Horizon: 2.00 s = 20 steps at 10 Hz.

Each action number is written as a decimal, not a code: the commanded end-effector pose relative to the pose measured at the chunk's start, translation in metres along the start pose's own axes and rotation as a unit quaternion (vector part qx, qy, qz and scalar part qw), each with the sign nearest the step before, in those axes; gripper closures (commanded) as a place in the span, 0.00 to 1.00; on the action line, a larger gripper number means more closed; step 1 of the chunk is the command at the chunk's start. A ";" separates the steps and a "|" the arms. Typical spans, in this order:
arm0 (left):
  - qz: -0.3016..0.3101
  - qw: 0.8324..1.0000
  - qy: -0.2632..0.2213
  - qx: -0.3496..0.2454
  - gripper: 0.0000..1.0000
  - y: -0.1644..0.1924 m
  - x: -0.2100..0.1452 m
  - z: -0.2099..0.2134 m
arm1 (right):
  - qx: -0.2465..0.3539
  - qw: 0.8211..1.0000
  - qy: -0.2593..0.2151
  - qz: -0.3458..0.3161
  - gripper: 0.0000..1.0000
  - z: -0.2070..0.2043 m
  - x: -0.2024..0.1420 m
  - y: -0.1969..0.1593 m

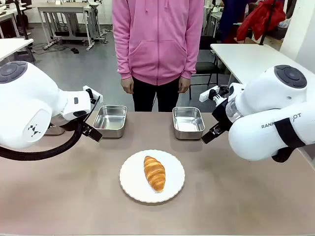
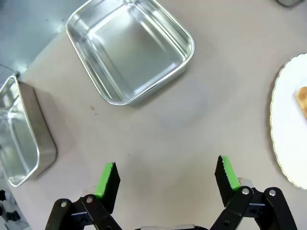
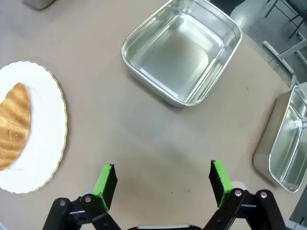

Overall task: Place the bread in the container.
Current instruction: Place the Butter Roll into the Airtight Container indicated by the human.

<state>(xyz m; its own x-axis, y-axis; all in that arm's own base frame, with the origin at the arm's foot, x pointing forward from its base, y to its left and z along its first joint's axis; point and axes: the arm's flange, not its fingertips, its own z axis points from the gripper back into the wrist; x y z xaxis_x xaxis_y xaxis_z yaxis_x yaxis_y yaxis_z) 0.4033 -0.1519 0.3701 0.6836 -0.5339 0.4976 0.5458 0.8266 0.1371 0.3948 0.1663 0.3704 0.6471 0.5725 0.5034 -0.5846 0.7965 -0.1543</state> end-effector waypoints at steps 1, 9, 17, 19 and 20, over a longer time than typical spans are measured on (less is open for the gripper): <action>0.000 1.000 0.000 0.000 0.00 0.000 0.000 0.000 | 0.000 1.000 0.000 0.000 0.00 0.000 0.000 0.000; 0.000 1.000 0.000 0.000 0.00 0.000 0.000 0.000 | 0.000 1.000 0.000 0.000 0.00 0.000 0.000 0.000; -0.044 0.989 -0.078 -0.121 0.00 0.217 0.038 0.170 | 0.059 0.988 -0.139 -0.034 0.00 0.173 0.029 -0.205; -0.075 0.980 -0.116 -0.145 0.00 0.263 0.026 0.184 | 0.086 0.985 -0.146 -0.031 0.00 0.187 0.007 -0.240; -0.111 0.978 -0.116 -0.130 0.00 0.272 0.018 0.183 | 0.103 0.982 -0.155 -0.011 0.00 0.187 0.001 -0.248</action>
<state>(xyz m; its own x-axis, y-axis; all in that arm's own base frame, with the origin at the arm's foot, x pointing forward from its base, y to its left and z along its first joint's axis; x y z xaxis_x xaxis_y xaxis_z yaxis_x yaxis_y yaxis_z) 0.4581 0.0926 0.5813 0.4654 -0.5756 0.6724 0.7612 0.6479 0.0278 0.4373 -0.0678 0.5714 0.5294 0.4202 0.7370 -0.6231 0.7821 0.0017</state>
